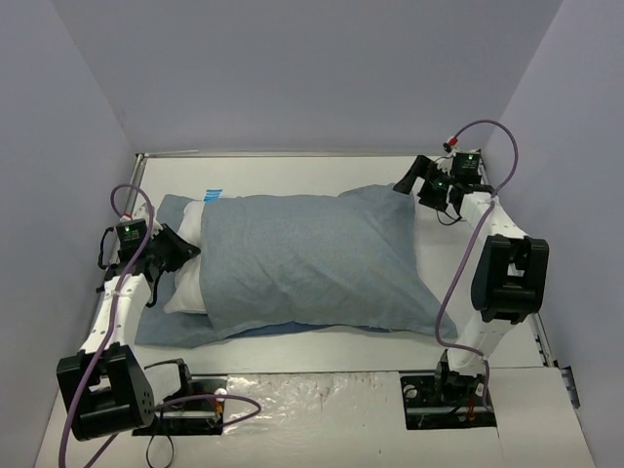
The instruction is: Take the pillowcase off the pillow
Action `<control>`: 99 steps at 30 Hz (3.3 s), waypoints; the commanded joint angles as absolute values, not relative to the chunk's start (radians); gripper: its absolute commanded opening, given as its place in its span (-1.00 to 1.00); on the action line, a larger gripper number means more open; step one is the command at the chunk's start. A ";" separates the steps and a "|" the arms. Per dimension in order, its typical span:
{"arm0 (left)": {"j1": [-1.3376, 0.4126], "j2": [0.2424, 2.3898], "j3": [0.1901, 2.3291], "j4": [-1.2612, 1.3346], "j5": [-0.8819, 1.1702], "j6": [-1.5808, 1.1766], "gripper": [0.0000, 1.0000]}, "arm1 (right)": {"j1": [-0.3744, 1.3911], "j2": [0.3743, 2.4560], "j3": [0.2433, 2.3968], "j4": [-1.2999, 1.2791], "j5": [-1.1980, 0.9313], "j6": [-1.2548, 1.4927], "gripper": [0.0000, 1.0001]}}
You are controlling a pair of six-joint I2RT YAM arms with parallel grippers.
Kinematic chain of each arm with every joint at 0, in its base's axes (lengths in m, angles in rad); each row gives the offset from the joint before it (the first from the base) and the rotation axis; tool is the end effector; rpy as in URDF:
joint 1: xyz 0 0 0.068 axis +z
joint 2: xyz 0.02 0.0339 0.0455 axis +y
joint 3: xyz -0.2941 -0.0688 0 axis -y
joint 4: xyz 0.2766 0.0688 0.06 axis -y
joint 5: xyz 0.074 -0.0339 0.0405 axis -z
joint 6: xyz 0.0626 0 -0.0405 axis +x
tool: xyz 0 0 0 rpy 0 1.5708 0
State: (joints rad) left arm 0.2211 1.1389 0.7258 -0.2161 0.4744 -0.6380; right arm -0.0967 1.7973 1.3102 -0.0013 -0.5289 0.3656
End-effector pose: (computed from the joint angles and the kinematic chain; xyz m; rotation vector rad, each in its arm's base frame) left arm 0.2786 0.0333 0.2482 -0.6712 2.1164 -0.7533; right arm 0.4725 -0.0141 0.2636 0.1437 2.0556 0.7097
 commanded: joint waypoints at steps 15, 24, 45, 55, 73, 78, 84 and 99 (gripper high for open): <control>0.225 1.120 0.758 -0.189 0.494 -0.629 -0.95 | -0.061 1.992 1.315 0.164 -0.426 0.448 0.95; 0.232 1.106 0.770 -0.198 0.494 -0.637 -0.95 | -0.078 2.046 1.332 0.288 -0.666 0.595 -0.57; 0.293 1.002 0.969 -0.228 0.370 -0.689 -0.95 | -0.408 1.557 1.305 0.108 -0.700 0.190 -1.00; 0.296 0.940 0.925 -0.265 0.324 -0.686 -0.95 | -0.446 1.537 1.284 0.040 -0.577 0.015 -1.00; 0.325 0.960 0.859 -0.422 0.178 -0.690 -0.95 | -0.471 1.549 1.289 -0.034 -0.408 -0.129 -1.00; 0.325 1.011 0.845 -0.407 0.202 -0.704 -0.95 | -0.469 1.568 1.270 -0.034 -0.394 -0.141 -1.00; 0.316 1.157 0.847 -0.370 0.308 -0.727 -0.95 | -0.460 1.664 1.334 -0.115 -0.489 -0.182 -1.00; 0.316 1.502 1.065 -0.542 0.295 -0.837 -0.95 | -0.304 1.602 1.450 -1.016 -0.868 -1.086 0.80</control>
State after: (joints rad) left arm 0.3016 1.4578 1.0340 -0.4911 0.3687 -0.7879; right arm -0.3260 1.6581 1.4033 -0.6640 -0.7753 -0.7292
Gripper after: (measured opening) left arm 0.083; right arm 0.894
